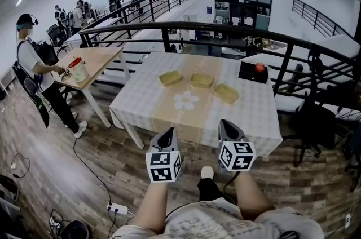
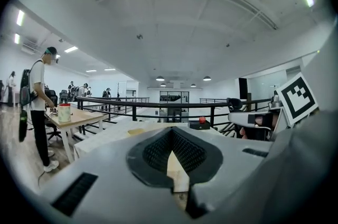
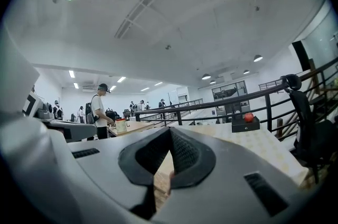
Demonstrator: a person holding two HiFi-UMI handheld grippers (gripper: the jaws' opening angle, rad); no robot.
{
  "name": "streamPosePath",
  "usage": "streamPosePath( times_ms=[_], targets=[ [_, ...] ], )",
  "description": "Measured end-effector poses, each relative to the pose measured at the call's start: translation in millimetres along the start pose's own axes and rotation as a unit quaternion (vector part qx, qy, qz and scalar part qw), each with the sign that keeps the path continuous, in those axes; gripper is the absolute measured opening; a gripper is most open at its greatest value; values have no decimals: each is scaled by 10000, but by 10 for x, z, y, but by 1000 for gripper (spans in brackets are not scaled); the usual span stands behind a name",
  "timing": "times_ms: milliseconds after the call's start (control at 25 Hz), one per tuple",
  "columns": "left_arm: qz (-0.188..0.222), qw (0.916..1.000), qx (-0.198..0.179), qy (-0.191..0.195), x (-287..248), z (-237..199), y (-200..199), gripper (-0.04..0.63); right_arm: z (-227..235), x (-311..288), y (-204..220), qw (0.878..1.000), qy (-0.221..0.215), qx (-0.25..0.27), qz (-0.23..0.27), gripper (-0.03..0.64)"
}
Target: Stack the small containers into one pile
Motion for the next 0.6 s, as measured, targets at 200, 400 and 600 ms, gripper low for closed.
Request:
streamPosePath(
  times_ms=[200, 400, 600],
  targets=[
    [-88, 9999, 120, 81, -531, -36, 57, 6, 271, -481, 99, 9999, 17, 7, -148, -2],
    [-88, 9999, 96, 72, -1171, -172, -104, 6, 500, -1083, -21, 9998, 22, 146, -131, -2],
    [-88, 9998, 116, 109, -1881, -284, -318, 6, 783, -1747, -200, 9995, 15, 263, -172, -2]
  ],
)
Point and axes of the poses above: the fingertips, and each gripper's own axes: x backward along the fingers, z to its right, y out of its underside, the point moved 7 cm from there along x, backward along the fingers, and after that the axes turned 5 degrees about -y, right-handed, at the moved point
